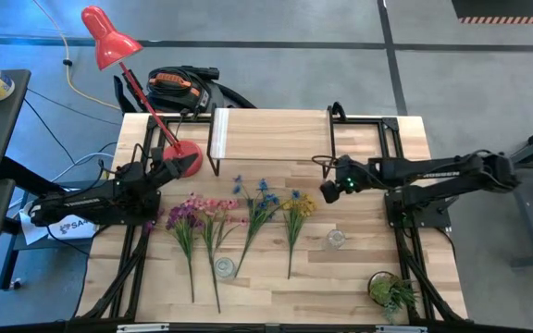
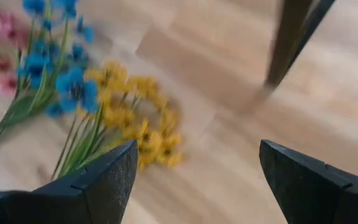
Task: Pick and place flowers into a vace then onto a shelf
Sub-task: Put the yellow flowers into the top vase
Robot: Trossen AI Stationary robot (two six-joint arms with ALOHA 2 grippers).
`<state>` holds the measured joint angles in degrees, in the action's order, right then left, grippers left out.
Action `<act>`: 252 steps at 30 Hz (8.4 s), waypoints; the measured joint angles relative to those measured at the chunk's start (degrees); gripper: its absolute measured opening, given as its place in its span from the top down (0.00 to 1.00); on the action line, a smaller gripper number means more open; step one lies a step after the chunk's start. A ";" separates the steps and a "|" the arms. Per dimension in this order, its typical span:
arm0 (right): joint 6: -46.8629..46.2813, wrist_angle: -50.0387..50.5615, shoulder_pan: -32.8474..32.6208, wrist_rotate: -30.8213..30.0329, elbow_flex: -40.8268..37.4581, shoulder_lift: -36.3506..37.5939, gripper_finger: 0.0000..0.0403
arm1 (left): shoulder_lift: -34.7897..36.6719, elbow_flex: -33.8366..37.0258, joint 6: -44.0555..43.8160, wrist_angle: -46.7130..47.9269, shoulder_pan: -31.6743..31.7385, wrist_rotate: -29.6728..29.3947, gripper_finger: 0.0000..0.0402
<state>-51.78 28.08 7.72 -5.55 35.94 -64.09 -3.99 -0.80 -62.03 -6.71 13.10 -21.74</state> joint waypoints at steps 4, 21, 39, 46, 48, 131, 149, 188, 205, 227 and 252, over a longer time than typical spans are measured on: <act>-0.66 -0.13 1.45 4.65 0.00 -2.96 0.19 | 0.00 0.00 -0.01 0.01 0.01 -1.08 0.18; 3.72 14.86 -11.41 0.42 0.00 8.01 0.28 | -0.02 0.01 0.08 1.59 0.02 2.11 0.18; 24.00 16.05 -29.44 6.30 -1.72 14.70 0.28 | -0.02 0.00 -1.27 3.86 0.02 3.20 0.18; 23.19 7.11 -32.37 5.21 -4.62 5.48 0.28 | -0.02 0.02 -1.54 3.88 0.02 3.66 0.18; 21.26 4.51 -32.63 4.23 -5.05 2.89 0.28 | -0.02 0.02 -2.36 3.88 0.00 3.66 0.18; 6.92 -18.55 -41.19 -30.81 -1.09 -16.94 0.08 | -57.60 -48.04 31.30 25.68 -4.52 16.70 0.18; 11.09 -38.26 -37.20 -29.59 -3.04 -25.71 0.01 | -60.76 -48.04 32.11 23.09 -4.50 16.81 0.21; -12.27 -36.22 -38.55 -32.95 -2.73 -30.76 0.36 | -72.91 -48.03 38.33 15.05 -10.57 23.87 0.66; -13.60 -24.50 -54.88 -35.51 -2.77 -30.80 0.36 | -99.80 -80.28 1.72 35.03 -25.27 6.04 0.37; -14.07 -22.30 -60.71 -39.38 -2.95 -31.06 0.36 | -118.19 -95.63 -15.42 42.33 -25.85 13.28 0.23; -13.76 -19.76 -60.54 -41.08 -3.13 -31.15 0.36 | -123.54 -95.49 -4.21 43.04 -22.36 4.51 0.73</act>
<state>-65.54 8.32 -52.82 -46.63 32.82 -95.24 -127.52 -96.29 -66.24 36.33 -9.25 -17.23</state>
